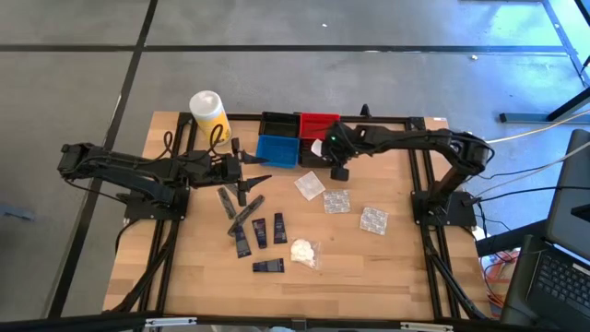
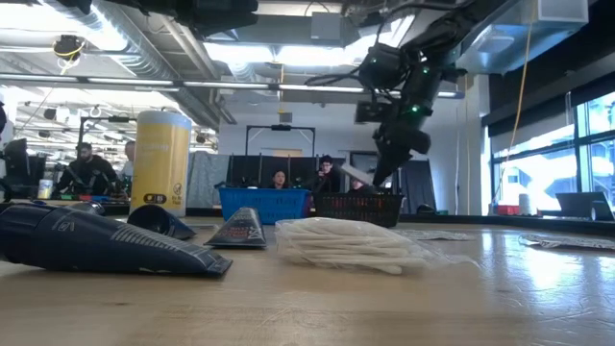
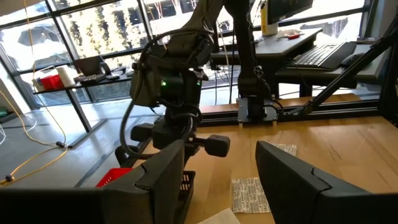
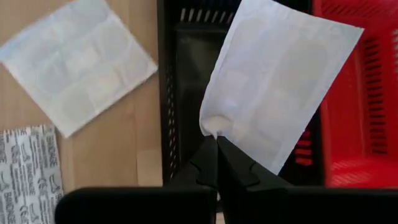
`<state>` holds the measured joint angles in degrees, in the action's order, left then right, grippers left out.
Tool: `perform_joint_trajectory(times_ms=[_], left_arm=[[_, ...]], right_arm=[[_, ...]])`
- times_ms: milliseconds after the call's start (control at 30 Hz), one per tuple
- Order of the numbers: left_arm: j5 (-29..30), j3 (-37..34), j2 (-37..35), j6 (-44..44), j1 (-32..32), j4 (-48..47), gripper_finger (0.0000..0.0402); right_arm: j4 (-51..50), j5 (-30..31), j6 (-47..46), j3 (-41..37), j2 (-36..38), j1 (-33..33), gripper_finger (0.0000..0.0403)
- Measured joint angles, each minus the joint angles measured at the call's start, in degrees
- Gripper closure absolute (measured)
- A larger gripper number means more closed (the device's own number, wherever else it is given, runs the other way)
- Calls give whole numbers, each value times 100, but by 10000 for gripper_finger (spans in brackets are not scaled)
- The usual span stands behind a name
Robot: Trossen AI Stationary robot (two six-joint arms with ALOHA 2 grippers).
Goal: Pick & Place Travel size toiletries
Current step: Put the bandage pack into the bottom black bin
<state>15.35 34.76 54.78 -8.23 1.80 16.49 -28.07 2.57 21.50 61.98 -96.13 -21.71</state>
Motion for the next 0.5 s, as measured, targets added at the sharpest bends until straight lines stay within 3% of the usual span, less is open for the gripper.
perform_joint_trajectory(times_ms=[500], left_arm=[[0, 0, 0, 0, 0, -1, 206]], right_arm=[[-330, 86, 17, 473, -636, 4, 403]])
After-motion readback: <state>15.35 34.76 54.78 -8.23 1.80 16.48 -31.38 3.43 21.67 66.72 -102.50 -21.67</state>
